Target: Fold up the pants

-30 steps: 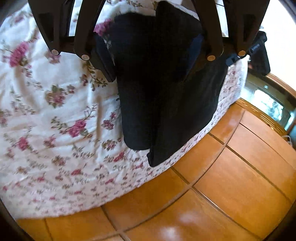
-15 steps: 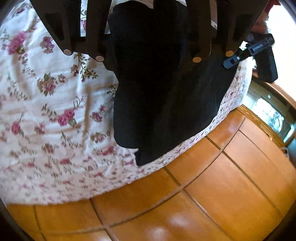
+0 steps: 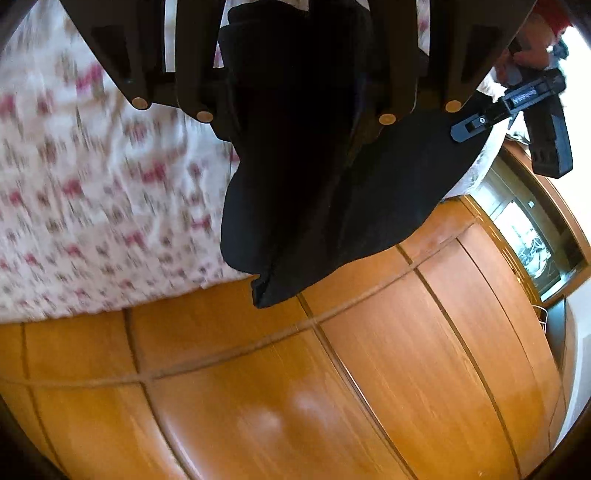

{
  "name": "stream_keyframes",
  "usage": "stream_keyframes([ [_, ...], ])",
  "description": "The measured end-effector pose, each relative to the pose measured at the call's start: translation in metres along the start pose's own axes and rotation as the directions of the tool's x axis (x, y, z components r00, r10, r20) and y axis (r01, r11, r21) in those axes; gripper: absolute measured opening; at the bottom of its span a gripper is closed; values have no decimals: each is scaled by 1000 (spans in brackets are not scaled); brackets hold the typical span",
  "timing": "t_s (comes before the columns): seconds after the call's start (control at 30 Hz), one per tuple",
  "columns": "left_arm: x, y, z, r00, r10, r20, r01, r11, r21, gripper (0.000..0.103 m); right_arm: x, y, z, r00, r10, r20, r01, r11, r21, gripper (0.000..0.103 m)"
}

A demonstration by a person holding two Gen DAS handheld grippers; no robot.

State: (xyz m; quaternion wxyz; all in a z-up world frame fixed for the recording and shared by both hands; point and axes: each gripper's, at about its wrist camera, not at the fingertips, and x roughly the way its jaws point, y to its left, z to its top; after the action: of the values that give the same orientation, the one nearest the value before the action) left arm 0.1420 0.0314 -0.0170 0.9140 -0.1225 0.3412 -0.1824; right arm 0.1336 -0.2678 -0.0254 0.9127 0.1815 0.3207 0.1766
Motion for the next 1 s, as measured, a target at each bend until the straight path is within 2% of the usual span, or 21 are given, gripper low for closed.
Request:
stream_keyframes([
  [0.23,56,24,38,999,50,12,-51,999,14,48,58,-10,39,1000,-7,25,7,1000,-19,45],
  [0.4,93,31,43,997,72,-12,-71,997,12,48,95,-32,51,999,-34,34,33,999,9,46],
  [0.53,128,43,32,992,106,-72,-106,994,7,49,125,-54,49,998,-70,-10,70,997,46,46],
  [0.63,132,48,14,994,104,-19,-103,994,40,55,135,-70,37,997,-82,-11,83,994,70,48],
  [0.7,131,55,7,996,91,-6,-91,996,20,58,135,-74,31,997,-73,5,72,995,73,50],
  [0.77,132,60,6,995,103,-7,-103,995,-9,69,136,-72,31,997,-81,6,80,995,67,52],
  [1.0,130,56,3,990,140,13,-140,990,8,70,138,-67,27,990,-141,17,140,990,29,57],
])
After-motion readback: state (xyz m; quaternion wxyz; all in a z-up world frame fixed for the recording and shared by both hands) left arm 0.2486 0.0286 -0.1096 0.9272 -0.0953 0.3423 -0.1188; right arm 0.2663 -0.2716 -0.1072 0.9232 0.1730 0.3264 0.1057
